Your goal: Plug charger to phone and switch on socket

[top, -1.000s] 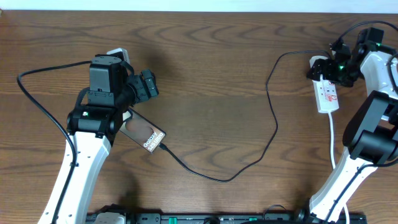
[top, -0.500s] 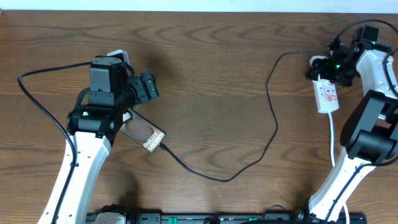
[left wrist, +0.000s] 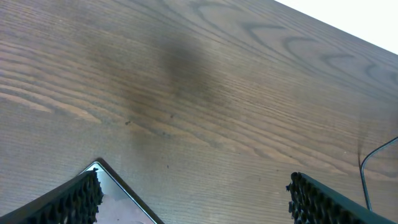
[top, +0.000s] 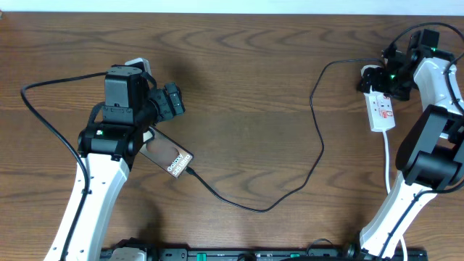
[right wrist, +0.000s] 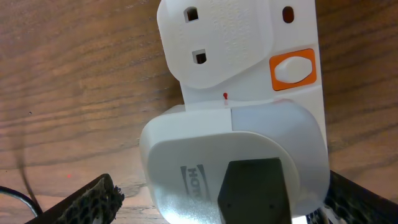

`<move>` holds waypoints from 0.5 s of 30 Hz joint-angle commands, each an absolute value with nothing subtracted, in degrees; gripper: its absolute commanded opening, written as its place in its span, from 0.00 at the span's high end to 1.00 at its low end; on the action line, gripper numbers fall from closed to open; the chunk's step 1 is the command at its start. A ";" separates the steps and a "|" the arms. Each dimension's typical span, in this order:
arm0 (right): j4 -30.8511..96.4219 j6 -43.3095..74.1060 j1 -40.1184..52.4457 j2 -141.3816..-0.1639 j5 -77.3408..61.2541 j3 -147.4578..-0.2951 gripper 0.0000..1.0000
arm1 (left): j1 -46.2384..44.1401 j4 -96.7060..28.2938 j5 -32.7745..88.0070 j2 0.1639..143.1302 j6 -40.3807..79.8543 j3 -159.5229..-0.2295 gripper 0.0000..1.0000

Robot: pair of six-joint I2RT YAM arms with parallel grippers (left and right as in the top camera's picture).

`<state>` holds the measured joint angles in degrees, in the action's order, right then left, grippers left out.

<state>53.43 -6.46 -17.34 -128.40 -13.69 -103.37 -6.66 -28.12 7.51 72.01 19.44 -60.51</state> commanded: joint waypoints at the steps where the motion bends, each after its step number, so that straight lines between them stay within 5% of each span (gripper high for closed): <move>1: 55.75 -4.73 -11.70 -131.81 -33.65 -101.34 0.12 | -6.90 -28.25 6.98 72.12 19.11 -61.08 0.06; 15: 57.30 -4.71 -11.70 -131.81 -38.11 -101.34 0.11 | -6.90 -28.27 6.98 72.12 19.11 -61.08 0.07</move>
<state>53.89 -6.46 -17.34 -128.40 -14.48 -103.55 -6.66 -28.14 7.51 72.03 19.44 -60.51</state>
